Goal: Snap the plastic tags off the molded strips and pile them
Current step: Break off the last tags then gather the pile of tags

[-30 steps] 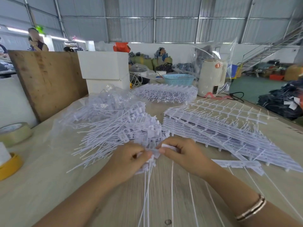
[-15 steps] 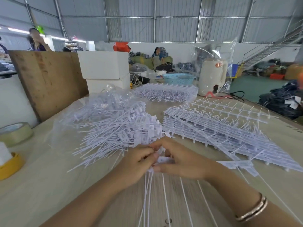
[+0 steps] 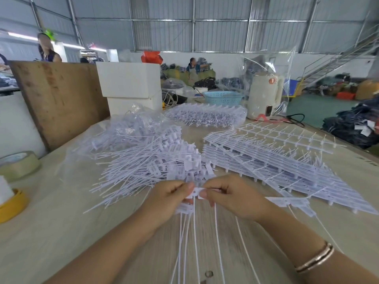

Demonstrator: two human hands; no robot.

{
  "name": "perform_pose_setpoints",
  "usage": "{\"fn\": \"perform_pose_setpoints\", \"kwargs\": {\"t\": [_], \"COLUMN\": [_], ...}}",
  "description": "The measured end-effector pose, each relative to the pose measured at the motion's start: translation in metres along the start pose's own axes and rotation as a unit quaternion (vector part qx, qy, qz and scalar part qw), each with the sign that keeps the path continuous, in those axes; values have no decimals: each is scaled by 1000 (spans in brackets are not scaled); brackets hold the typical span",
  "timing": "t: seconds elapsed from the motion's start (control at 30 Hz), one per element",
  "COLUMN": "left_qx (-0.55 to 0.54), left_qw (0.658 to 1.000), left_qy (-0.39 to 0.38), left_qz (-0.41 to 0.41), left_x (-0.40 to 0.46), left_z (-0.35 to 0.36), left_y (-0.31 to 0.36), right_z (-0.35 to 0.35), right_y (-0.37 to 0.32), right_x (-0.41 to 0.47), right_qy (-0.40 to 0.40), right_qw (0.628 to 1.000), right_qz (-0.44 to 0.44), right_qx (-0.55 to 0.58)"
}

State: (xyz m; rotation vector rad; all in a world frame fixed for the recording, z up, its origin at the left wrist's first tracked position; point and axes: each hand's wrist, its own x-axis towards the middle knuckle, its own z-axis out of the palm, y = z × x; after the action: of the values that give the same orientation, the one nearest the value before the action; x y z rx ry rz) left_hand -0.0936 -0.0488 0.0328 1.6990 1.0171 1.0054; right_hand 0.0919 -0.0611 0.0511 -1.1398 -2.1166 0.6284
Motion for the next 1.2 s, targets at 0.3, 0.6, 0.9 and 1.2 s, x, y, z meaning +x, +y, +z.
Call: {"fn": "perform_pose_setpoints", "kwargs": {"t": [0.3,0.6,0.9,1.2], "left_qx": [328,251,215,10], "left_qw": [929,950,964,1000], "left_qy": [27,16,-12,23], "left_qz": [169,183,157,9], "left_x": [9,4,2,-2], "left_z": [-20,5,2,4], "left_y": [-12,-3,-1,8], "right_z": [-12,5,-19,-6], "right_y": [0,-9,-8,0], "right_x": [-2,0,-4,0], "right_qy": [45,-28,-133,-11], "right_qw": [999,999,986,999], "right_qz": [6,19,95,3], "right_qx": [-7,9,-27,44]}}
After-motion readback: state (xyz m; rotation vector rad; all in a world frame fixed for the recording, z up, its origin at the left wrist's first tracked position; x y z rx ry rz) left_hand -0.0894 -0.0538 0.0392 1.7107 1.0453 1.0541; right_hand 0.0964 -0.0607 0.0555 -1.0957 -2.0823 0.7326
